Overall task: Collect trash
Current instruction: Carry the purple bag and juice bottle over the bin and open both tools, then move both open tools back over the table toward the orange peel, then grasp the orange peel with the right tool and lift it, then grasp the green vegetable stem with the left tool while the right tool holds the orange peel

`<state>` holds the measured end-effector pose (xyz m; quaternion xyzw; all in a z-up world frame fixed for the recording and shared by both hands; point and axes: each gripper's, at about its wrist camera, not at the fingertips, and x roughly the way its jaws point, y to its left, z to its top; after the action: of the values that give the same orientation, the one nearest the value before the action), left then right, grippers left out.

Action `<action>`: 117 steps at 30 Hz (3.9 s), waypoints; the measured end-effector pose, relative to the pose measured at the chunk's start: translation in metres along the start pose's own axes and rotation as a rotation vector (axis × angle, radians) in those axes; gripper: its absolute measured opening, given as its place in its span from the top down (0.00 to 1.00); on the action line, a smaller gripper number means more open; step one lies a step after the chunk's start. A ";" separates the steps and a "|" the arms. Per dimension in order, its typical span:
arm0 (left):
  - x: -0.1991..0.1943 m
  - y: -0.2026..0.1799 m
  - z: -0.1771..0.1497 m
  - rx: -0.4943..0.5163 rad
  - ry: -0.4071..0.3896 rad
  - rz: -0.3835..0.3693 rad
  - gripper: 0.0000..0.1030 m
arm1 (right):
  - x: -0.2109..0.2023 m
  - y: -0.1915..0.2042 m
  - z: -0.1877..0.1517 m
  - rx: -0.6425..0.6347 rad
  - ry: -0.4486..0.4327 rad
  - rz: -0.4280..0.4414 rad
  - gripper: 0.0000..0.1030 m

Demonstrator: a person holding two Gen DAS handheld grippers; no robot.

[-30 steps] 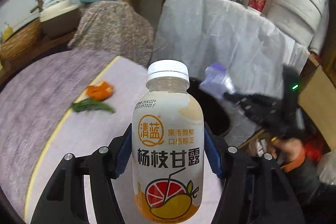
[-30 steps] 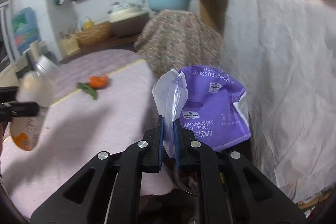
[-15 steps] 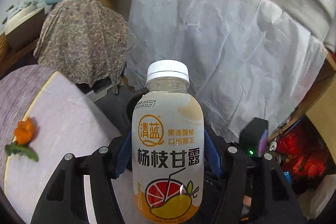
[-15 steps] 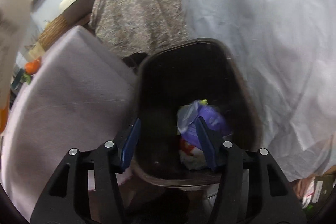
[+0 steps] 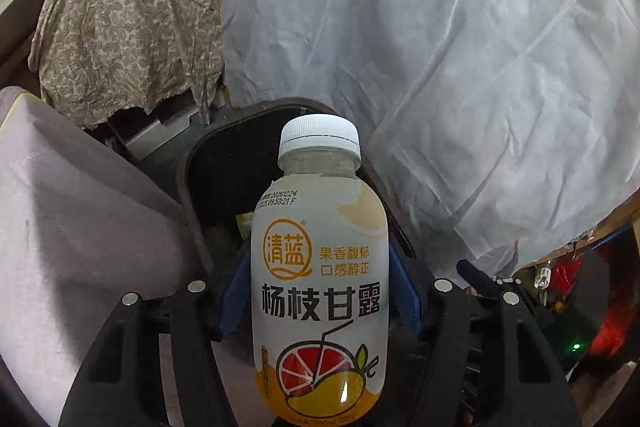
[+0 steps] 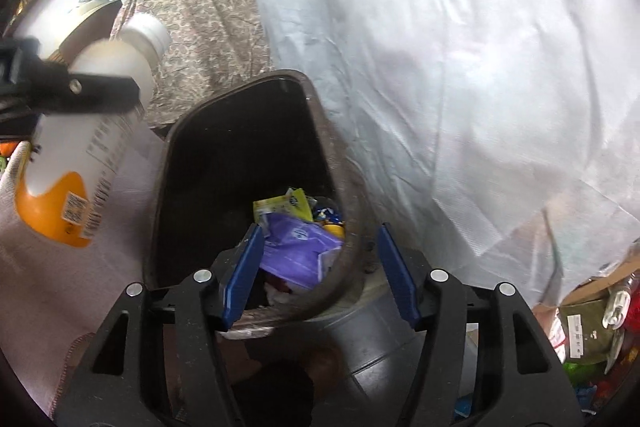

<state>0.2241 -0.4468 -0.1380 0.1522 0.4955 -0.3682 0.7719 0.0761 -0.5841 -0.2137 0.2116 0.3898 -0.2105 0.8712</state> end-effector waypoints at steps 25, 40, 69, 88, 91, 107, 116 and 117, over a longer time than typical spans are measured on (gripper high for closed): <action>-0.154 0.053 -0.072 -0.005 -0.271 -0.013 0.17 | -0.065 0.097 0.020 -0.152 -0.094 0.196 0.40; -0.215 0.190 -0.167 -0.209 -0.283 0.212 0.17 | -0.098 0.247 0.027 -0.456 -0.075 0.383 0.40; -0.234 0.238 -0.193 -0.263 -0.299 0.221 0.17 | 0.007 0.365 0.106 -0.253 0.230 0.515 0.83; -0.211 0.227 -0.160 -0.212 -0.262 0.239 0.17 | 0.010 0.364 0.107 -0.271 0.255 0.508 0.93; -0.210 0.227 -0.161 -0.213 -0.259 0.241 0.17 | 0.013 0.360 0.108 -0.230 0.261 0.524 0.90; -0.201 0.230 -0.149 -0.211 -0.263 0.263 0.17 | 0.026 0.365 0.100 -0.142 0.318 0.607 0.84; -0.183 0.228 -0.114 -0.025 -0.240 0.310 0.17 | -0.021 0.338 0.113 -0.260 0.146 0.547 0.85; -0.180 0.228 -0.109 0.014 -0.235 0.313 0.18 | -0.024 0.333 0.113 -0.272 0.141 0.536 0.85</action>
<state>0.2735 -0.1505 -0.0600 0.1889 0.3696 -0.2623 0.8711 0.3056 -0.3660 -0.0586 0.2027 0.4042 0.0963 0.8867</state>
